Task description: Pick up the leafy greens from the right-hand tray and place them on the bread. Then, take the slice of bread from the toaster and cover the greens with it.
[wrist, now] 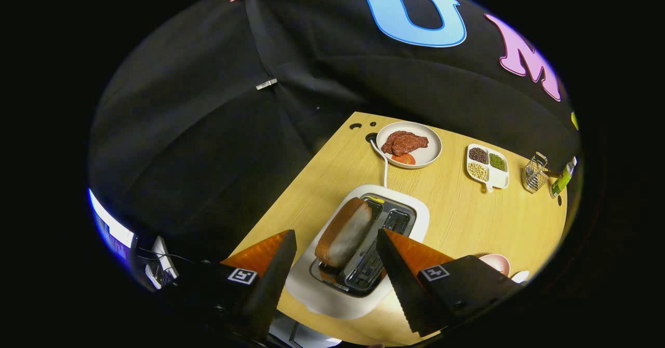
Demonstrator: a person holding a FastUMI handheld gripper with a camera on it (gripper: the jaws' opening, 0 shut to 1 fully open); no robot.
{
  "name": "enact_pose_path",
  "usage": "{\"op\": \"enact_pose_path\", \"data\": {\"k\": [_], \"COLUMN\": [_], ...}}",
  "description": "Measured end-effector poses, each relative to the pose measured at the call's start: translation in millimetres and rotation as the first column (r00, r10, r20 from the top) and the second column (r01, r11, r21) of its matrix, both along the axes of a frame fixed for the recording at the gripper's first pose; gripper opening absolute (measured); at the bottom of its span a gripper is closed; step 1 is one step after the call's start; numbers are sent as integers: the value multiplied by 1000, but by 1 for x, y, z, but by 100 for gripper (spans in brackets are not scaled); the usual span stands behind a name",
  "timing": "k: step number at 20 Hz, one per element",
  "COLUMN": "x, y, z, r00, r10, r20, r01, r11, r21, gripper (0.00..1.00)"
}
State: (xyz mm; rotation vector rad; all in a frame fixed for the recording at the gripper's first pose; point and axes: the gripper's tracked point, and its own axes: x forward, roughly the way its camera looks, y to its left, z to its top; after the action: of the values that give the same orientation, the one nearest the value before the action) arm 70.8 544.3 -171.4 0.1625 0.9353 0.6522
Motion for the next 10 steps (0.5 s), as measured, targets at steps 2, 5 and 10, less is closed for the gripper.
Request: {"op": "enact_pose_path", "data": {"k": [2, 5, 10], "x": [5, 8, 11], "y": [9, 10, -4], "z": [-12, -24, -34], "r00": [1000, 998, 984], "r10": [-20, -58, -175], "r20": [-20, -40, -41], "r01": [19, 54, 164], "r11": [999, 993, 966], "r21": [-37, -104, -201], "gripper": [98, 93, 32]}}
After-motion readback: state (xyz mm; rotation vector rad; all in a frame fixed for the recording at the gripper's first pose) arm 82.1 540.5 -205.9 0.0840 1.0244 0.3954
